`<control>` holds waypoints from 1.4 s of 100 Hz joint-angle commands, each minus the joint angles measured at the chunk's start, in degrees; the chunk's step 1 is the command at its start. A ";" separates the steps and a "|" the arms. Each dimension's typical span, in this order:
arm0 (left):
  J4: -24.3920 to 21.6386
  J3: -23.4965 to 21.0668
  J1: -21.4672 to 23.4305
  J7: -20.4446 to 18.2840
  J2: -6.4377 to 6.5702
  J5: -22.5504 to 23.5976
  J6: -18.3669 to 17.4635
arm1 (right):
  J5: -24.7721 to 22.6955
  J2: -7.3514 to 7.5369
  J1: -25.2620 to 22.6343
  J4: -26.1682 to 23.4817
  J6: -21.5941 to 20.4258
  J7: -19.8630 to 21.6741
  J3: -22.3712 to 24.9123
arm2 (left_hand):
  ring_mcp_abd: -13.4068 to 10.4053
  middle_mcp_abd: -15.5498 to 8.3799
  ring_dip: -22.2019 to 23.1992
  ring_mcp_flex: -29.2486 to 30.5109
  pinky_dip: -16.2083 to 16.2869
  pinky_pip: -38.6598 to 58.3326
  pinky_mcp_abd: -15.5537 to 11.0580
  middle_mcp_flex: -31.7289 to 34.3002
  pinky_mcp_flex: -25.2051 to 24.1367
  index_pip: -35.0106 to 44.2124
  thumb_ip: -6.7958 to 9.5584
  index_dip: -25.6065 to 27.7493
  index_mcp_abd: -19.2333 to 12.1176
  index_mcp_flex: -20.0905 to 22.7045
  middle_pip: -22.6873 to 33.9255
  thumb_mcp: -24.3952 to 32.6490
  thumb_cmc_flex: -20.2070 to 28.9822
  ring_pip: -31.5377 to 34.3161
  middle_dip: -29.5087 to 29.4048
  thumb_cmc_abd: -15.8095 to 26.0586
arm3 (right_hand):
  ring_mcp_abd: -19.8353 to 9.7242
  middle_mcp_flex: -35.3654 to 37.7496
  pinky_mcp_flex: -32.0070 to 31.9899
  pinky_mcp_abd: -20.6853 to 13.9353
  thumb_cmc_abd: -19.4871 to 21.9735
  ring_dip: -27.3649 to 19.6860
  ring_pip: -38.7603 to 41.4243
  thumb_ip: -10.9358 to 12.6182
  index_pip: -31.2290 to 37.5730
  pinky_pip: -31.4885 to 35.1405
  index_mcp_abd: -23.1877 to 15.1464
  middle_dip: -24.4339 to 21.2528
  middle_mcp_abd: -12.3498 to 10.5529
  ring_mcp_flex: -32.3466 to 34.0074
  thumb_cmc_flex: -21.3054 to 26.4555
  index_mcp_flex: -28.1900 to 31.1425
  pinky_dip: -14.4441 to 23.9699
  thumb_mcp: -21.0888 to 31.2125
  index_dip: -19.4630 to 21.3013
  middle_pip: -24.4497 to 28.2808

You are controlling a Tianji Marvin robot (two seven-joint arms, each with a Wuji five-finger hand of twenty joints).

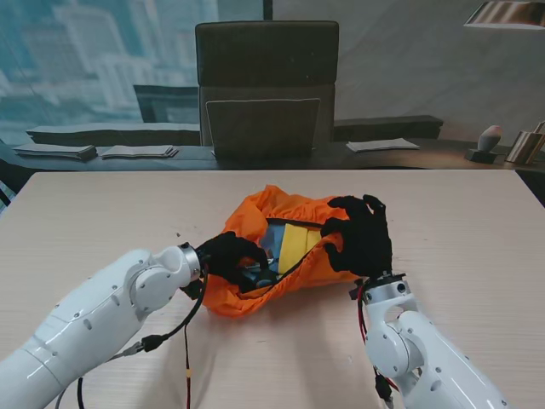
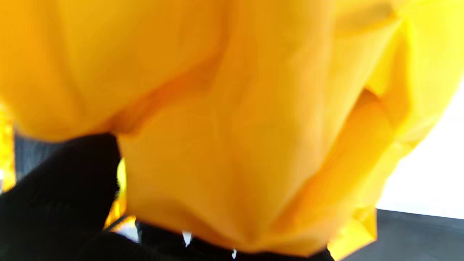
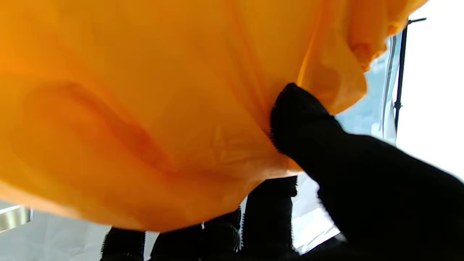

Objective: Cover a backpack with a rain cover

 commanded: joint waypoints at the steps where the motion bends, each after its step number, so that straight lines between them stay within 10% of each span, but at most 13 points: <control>1: -1.80 -2.53 2.94 1.48 0.42 0.46 0.28 | -1.35 0.06 -0.39 0.29 -0.15 1.07 -0.37 | 1.16 0.67 -2.19 -5.15 0.28 -1.52 -0.80 -6.10 -2.54 -2.06 0.52 -1.15 0.64 -4.85 -1.47 -1.42 -2.03 -3.10 -2.34 0.75 | -0.26 0.13 -1.05 -0.91 1.33 0.81 0.38 -0.48 4.36 -1.63 -0.77 0.60 1.13 -0.96 2.64 2.11 0.35 4.52 1.37 0.33; 23: -9.38 -12.44 10.12 9.83 -0.89 1.59 1.72 | -1.80 0.39 -1.63 -0.33 -0.88 2.13 -0.05 | 1.14 1.22 -4.17 -4.73 0.63 -0.31 -0.52 -4.73 -1.48 4.05 0.92 2.25 1.91 -1.35 0.47 3.69 1.05 -2.51 -3.09 1.90 | 0.21 1.64 -0.64 -0.65 2.00 0.68 0.26 -0.58 4.29 -1.23 -0.77 0.37 2.13 -0.23 1.82 2.34 1.40 4.17 0.70 -0.10; 31: -12.19 -13.92 11.90 14.07 -1.02 8.31 6.63 | -1.97 0.61 -2.48 -1.04 -1.97 2.94 0.36 | 2.09 1.85 -1.02 -4.90 1.64 1.50 -0.21 -3.56 -2.27 5.68 0.71 5.45 5.55 -0.68 3.96 1.83 -0.90 2.35 -0.20 3.10 | 0.48 2.10 -0.53 -0.35 2.50 0.49 -0.10 -0.58 4.07 -0.62 -1.02 0.23 2.56 0.15 1.49 2.55 1.88 3.72 0.05 -0.46; 37: -15.34 -14.60 13.05 11.10 -0.01 12.81 11.64 | -2.91 0.87 -2.79 -1.21 -2.76 2.96 0.57 | 2.96 3.07 -1.77 -6.79 0.10 -1.54 1.16 -4.93 -4.42 -1.14 0.07 2.48 9.16 -0.64 0.76 -4.90 -4.68 0.18 -1.19 4.13 | 0.57 2.60 -0.43 -0.29 2.82 0.43 -0.19 -0.58 4.07 -0.16 -1.38 0.19 2.73 0.47 1.16 2.50 2.09 3.49 -0.13 -0.59; 48: -18.05 -13.61 12.20 -5.97 1.97 11.84 16.70 | -3.12 1.00 -3.53 -1.87 -3.27 3.49 0.72 | 0.62 3.27 -8.58 -16.54 -8.68 -21.94 3.10 -14.85 -8.00 -12.64 0.40 -6.91 13.25 -7.01 -7.80 -26.84 -2.66 -12.83 -6.09 10.78 | 0.70 3.11 -0.37 -0.18 2.98 0.38 -0.29 -0.53 4.09 0.27 -1.70 0.13 3.04 0.69 1.11 2.36 2.14 3.32 -0.15 -0.78; 57: -15.19 -10.03 8.63 -10.85 2.66 9.07 16.43 | -3.29 1.10 -3.91 -2.19 -3.69 3.77 0.84 | -0.30 2.52 -10.87 -18.04 -7.42 -30.40 3.23 -15.89 -8.11 -14.83 0.29 -8.25 12.06 -8.02 -9.62 -33.80 -1.34 -17.29 -7.29 12.49 | 0.95 3.92 -0.37 -0.07 3.05 0.32 -0.41 -0.49 4.13 0.60 -1.85 0.06 3.42 1.03 1.12 2.39 2.10 3.20 -0.14 -0.97; 69: -8.07 -3.50 3.33 -11.47 2.45 2.60 14.78 | -2.53 1.02 -4.72 -3.43 -4.57 4.72 1.48 | -0.71 -0.04 -10.43 -17.47 -5.95 -36.75 3.67 -13.39 -8.63 -8.83 0.44 -5.20 8.33 -1.82 -7.51 -34.70 2.50 -17.27 -5.52 10.25 | 1.26 5.26 -0.44 -0.03 2.92 0.19 -0.68 -0.40 4.18 1.04 -1.40 -0.09 4.01 1.55 1.33 2.33 1.90 3.20 -0.20 -1.41; 75: -6.93 -1.01 1.83 -11.01 2.64 4.95 14.18 | -1.74 0.94 -5.35 -4.35 -6.00 5.19 2.17 | -0.75 -0.78 -8.24 -13.97 -0.82 -34.52 3.88 -9.16 -8.23 -0.95 -0.77 1.55 7.15 6.70 -3.92 -11.53 -1.25 -14.81 -2.48 4.63 | 1.22 5.34 -0.44 -0.05 2.79 0.14 -0.79 -0.39 4.24 1.10 -1.10 -0.11 4.00 1.62 1.43 2.56 1.81 3.27 -0.33 -1.56; 84: -6.68 -0.23 1.76 -8.59 2.78 11.12 14.03 | -1.70 1.02 -6.04 -5.28 -9.33 5.26 3.56 | -1.18 -3.56 -7.15 -7.11 -3.48 -23.24 3.35 1.34 -7.71 14.88 -3.12 2.16 -2.91 17.96 1.48 -5.85 10.53 -10.04 -0.07 0.17 | 1.19 5.75 -0.20 -0.02 2.96 0.09 -0.85 -0.45 4.21 1.59 -1.64 -0.12 3.81 2.32 1.12 2.65 1.83 3.31 -0.42 -1.69; 96: -8.40 -3.67 4.49 -5.46 2.63 14.04 14.44 | -1.33 1.19 -6.69 -6.04 -15.22 6.13 5.64 | -0.26 -2.00 -6.52 -5.17 -6.54 -15.87 3.93 2.99 -8.16 16.58 -3.14 9.99 1.39 12.71 2.23 -6.22 12.00 -7.00 0.07 7.19 | 1.13 6.54 -0.05 -0.01 3.38 -0.08 -1.29 -0.52 3.88 3.45 -3.14 -0.18 3.64 3.22 0.77 2.76 1.87 3.00 -0.33 -2.19; 104: -8.78 -8.18 8.19 4.69 1.29 14.39 15.00 | -1.04 1.49 -7.08 -6.42 -19.11 8.39 7.24 | 1.49 -0.83 -4.84 0.47 -3.27 -7.81 4.24 8.89 -6.37 17.52 -4.66 12.77 0.50 10.45 3.46 -6.92 12.24 -2.95 -0.13 9.08 | 1.23 7.57 0.00 0.17 3.96 -0.30 -1.83 -0.46 3.32 6.41 -4.39 -0.35 3.44 4.33 0.43 2.95 1.96 2.33 -0.02 -2.95; 140: -17.51 -23.81 20.03 17.93 -3.29 -3.31 13.40 | 6.81 -0.02 -6.78 -6.25 -21.40 9.55 9.02 | 1.80 -1.13 2.43 1.94 -2.17 -5.37 4.11 12.86 -6.07 20.35 -6.28 19.33 1.58 3.77 9.77 -15.01 17.76 7.58 18.59 15.49 | 1.24 8.88 -0.22 0.29 3.81 -0.95 -3.33 -0.36 2.87 7.36 -4.54 -0.76 3.44 5.84 0.51 3.22 -0.53 2.50 1.29 -4.53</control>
